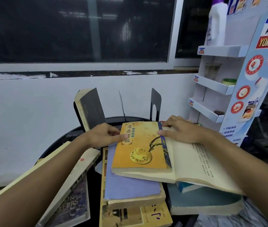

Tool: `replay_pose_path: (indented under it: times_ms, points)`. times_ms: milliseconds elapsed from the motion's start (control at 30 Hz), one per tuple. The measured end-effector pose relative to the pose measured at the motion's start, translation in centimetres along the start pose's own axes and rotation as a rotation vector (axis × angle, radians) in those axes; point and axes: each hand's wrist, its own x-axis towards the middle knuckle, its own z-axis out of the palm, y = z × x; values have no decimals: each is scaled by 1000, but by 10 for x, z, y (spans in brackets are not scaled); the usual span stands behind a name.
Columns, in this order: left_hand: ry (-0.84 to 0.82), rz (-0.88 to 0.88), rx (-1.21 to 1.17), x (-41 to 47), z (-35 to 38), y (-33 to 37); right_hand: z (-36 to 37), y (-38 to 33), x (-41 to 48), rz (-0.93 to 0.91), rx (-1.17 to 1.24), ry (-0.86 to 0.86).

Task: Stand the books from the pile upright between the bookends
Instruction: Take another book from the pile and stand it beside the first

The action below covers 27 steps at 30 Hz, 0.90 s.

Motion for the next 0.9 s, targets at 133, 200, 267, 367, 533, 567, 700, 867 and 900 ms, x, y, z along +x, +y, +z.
replay_pose_path:
  times_ms: [133,200,267,367,533,567,700,867,900]
  points:
    - [4,23,-127,0,2,4,-2,-1,0,-2,48,4]
    - [43,46,-165,-1,3,5,-1,0,0,-9,78,7]
    - [71,81,-185,-1,4,4,-1,2,1,-16,123,34]
    - [114,115,-187,-3,5,4,-2,4,2,-42,182,88]
    - [220,145,-159,-10,-4,11,-13,-5,-2,-77,236,192]
    - [231,156,-176,-11,-7,14,-17,-8,-3,-98,256,222]
    - [312,204,-184,-17,-16,24,-33,-23,-7,-182,293,355]
    - [480,293,-85,-19,-30,36,-49,-44,-17,-266,397,508]
    - [498,310,-87,-18,-31,38,-52,-49,-21,-282,417,534]
